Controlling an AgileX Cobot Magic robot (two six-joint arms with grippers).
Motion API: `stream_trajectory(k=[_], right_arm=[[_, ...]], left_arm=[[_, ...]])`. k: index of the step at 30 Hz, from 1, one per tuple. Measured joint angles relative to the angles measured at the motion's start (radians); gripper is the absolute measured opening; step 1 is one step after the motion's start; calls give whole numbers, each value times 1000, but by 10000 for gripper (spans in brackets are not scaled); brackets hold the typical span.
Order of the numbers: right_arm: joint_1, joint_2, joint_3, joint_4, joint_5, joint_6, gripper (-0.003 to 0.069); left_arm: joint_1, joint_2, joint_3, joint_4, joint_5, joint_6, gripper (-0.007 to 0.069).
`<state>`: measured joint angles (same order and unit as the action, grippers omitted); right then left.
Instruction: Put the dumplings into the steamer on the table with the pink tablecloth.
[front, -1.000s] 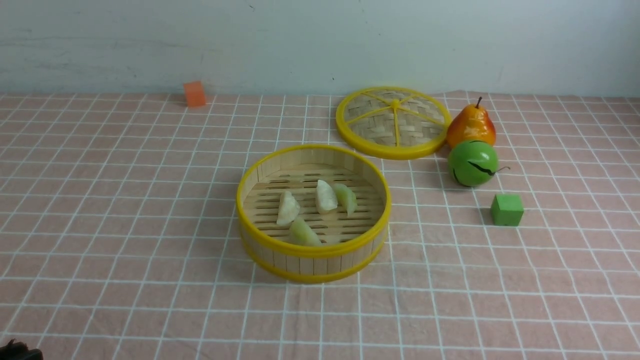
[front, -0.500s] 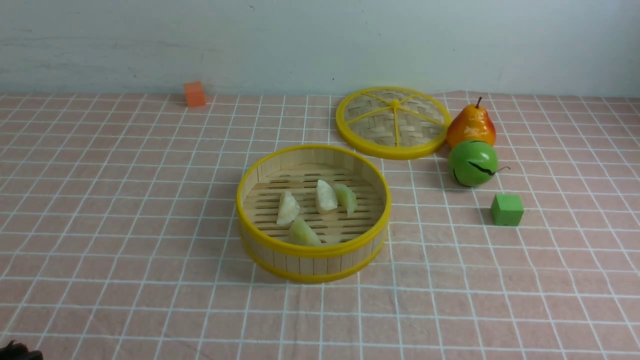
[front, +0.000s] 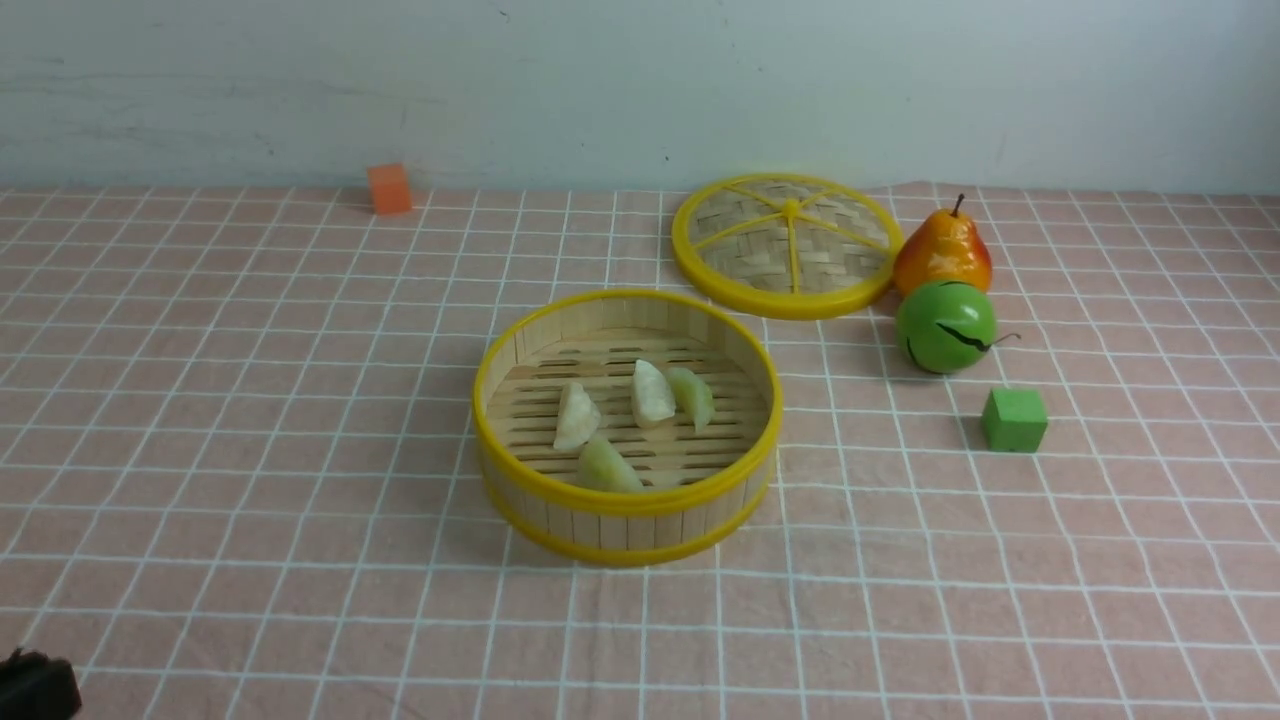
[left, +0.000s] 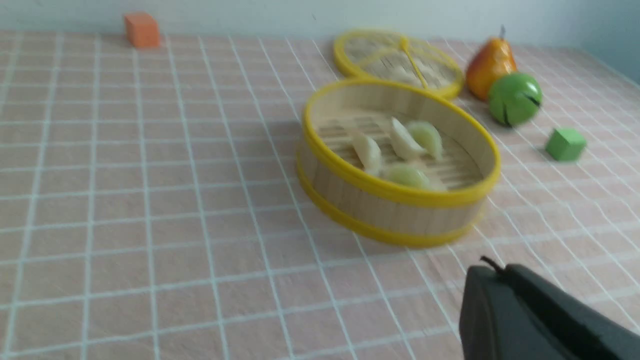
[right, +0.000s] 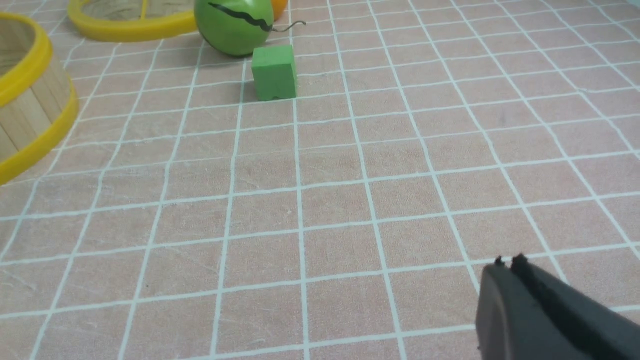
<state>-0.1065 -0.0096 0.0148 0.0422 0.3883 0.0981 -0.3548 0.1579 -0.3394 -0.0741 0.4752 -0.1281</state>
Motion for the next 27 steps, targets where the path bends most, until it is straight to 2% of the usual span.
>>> stream_trajectory(k=[2, 6, 9, 15, 22, 27], right_arm=[[0, 0, 0, 0, 0, 0, -2], [0, 0, 0, 0, 0, 0, 1], [0, 0, 0, 0, 0, 0, 3], [0, 0, 0, 0, 0, 0, 3], [0, 0, 0, 0, 0, 0, 12], [0, 0, 0, 0, 0, 0, 18]], left_arm=[[50, -25, 44, 0, -77, 0, -14], [168, -97, 165, 0, -228, -26, -13], [256, -153, 254, 5, -282, -73, -13], [348, -168, 360, 39, -265, -98, -13], [359, -169, 369, 87, -111, -98, -13], [359, -169, 370, 93, -99, -100, -13]])
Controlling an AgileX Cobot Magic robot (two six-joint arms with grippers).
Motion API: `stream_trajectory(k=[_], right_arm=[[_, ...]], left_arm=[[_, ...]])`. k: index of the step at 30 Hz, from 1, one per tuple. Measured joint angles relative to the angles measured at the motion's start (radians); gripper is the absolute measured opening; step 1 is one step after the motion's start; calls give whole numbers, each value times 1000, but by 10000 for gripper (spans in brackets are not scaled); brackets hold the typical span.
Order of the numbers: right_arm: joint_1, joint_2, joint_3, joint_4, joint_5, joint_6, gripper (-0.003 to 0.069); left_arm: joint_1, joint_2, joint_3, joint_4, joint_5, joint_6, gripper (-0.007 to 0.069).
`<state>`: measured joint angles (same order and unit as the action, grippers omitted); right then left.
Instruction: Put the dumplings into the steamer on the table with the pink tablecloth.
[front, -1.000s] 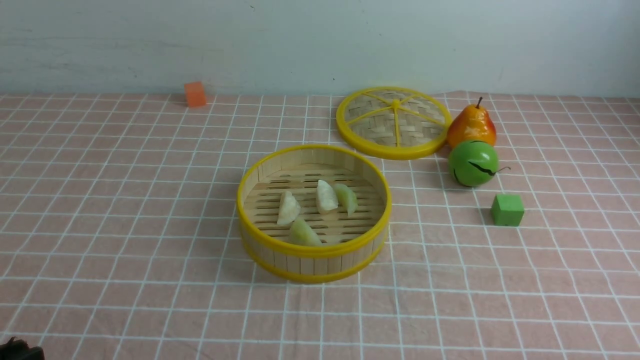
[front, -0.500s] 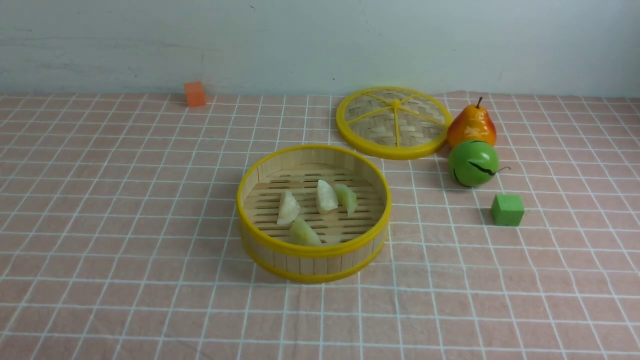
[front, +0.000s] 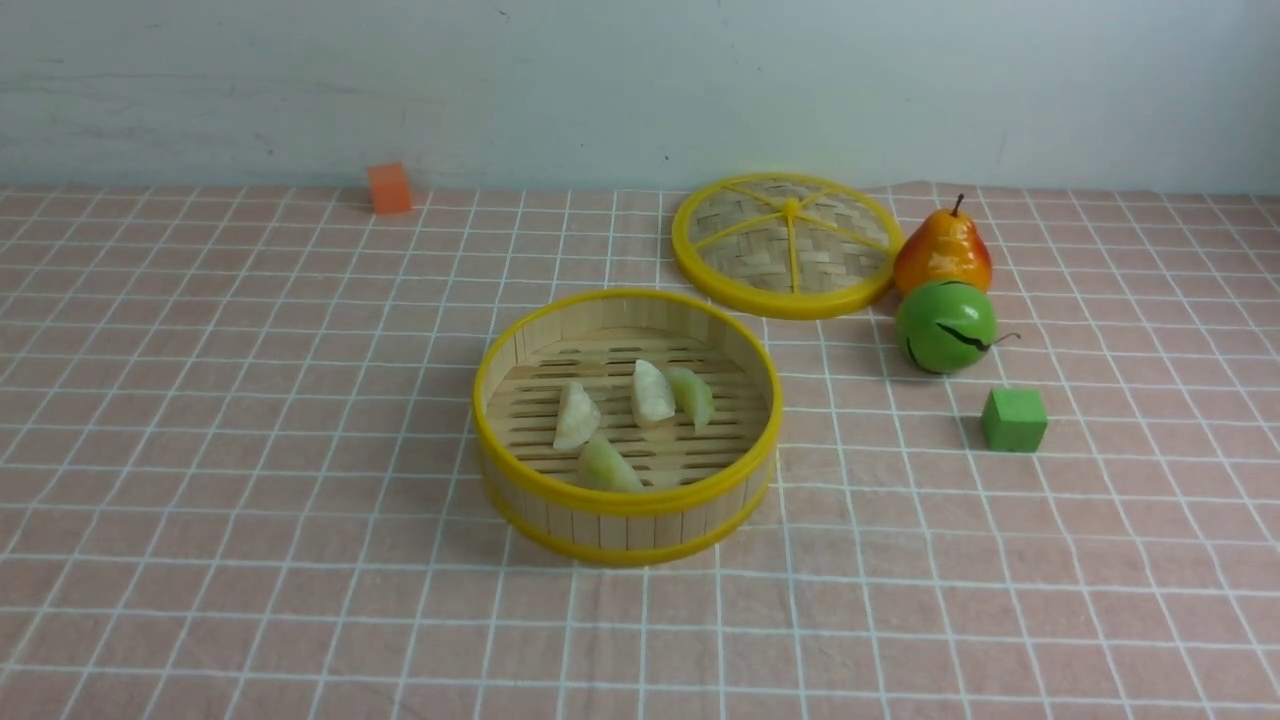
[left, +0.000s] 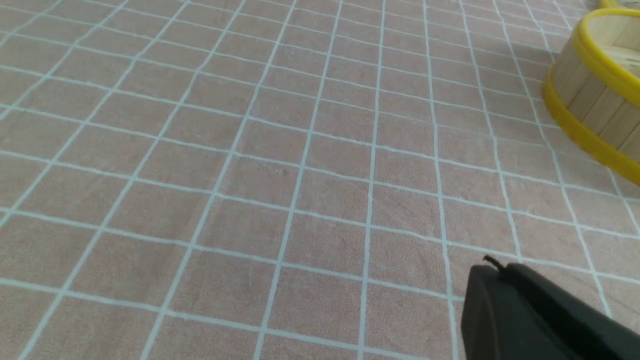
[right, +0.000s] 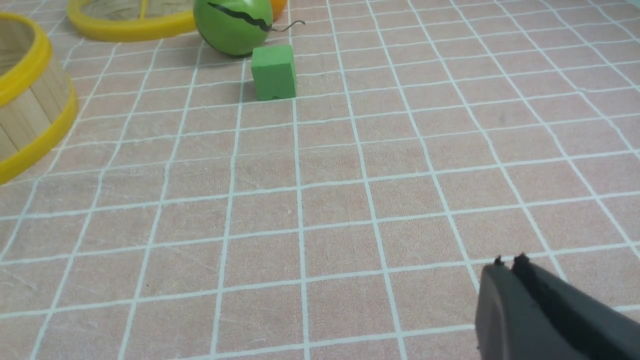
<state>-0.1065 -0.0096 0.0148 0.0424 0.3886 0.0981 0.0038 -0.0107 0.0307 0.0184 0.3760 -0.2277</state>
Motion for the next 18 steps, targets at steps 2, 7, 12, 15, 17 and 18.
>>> stream_trajectory(k=[2, 7, 12, 15, 17, 18], right_arm=[[0, 0, 0, 0, 0, 0, 20], [0, 0, 0, 0, 0, 0, 21], [0, 0, 0, 0, 0, 0, 21], [0, 0, 0, 0, 1, 0, 21], [0, 0, 0, 0, 1, 0, 22], [0, 0, 0, 0, 1, 0, 25]], left_arm=[[0, 0, 0, 0, 0, -1, -13], [0, 0, 0, 1, 0, -2, -13], [0, 0, 0, 2, 1, -2, -13], [0, 0, 0, 2, 1, -2, -13], [0, 0, 0, 2, 2, -2, -13], [0, 0, 0, 2, 3, -2, -13]])
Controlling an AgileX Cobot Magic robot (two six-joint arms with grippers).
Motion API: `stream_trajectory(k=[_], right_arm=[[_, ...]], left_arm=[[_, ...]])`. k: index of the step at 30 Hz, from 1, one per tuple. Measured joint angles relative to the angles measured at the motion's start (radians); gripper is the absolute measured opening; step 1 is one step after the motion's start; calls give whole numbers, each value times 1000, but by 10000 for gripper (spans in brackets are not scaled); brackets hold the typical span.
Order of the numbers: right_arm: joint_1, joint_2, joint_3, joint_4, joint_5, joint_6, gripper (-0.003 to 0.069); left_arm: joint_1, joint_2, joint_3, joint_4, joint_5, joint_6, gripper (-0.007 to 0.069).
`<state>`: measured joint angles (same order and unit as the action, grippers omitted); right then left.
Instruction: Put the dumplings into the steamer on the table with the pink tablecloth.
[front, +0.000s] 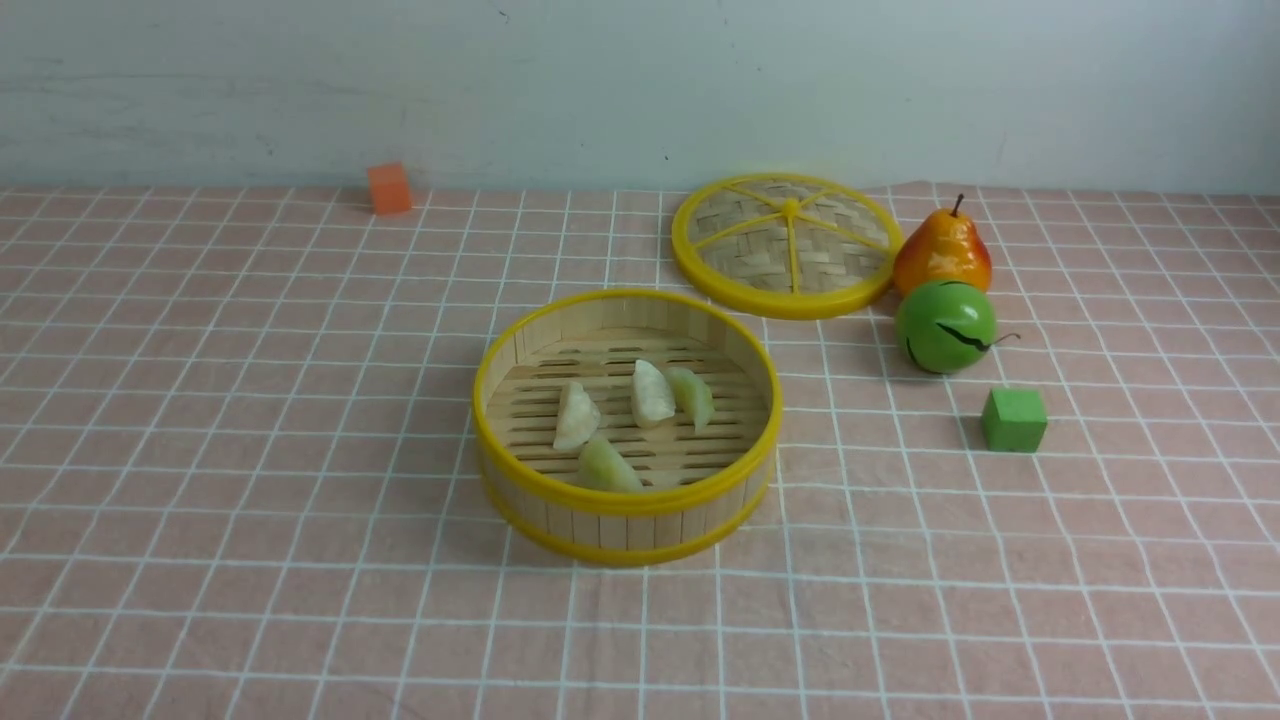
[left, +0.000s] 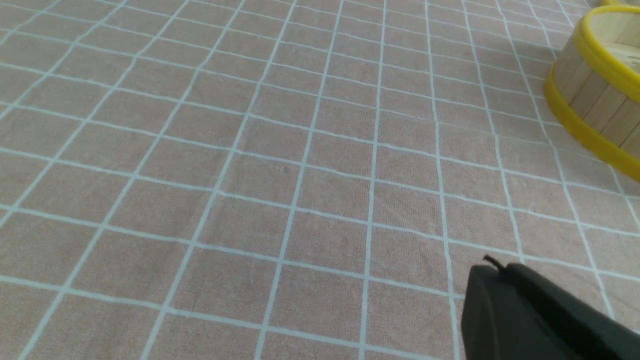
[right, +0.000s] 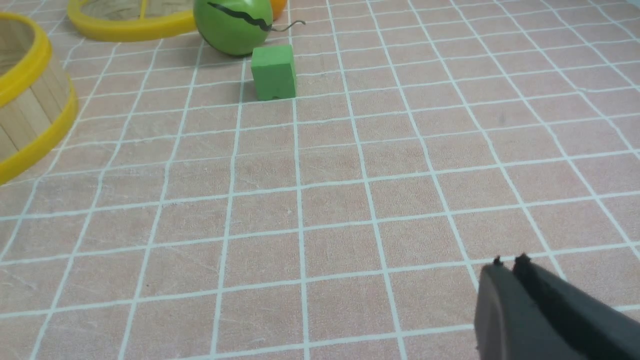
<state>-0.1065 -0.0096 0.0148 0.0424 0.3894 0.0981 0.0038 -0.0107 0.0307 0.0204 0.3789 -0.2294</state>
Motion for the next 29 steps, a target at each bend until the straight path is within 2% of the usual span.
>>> stream_trajectory(k=[29], right_arm=[[0, 0, 0, 0, 0, 0, 64]], left_arm=[[0, 0, 0, 0, 0, 0, -4]])
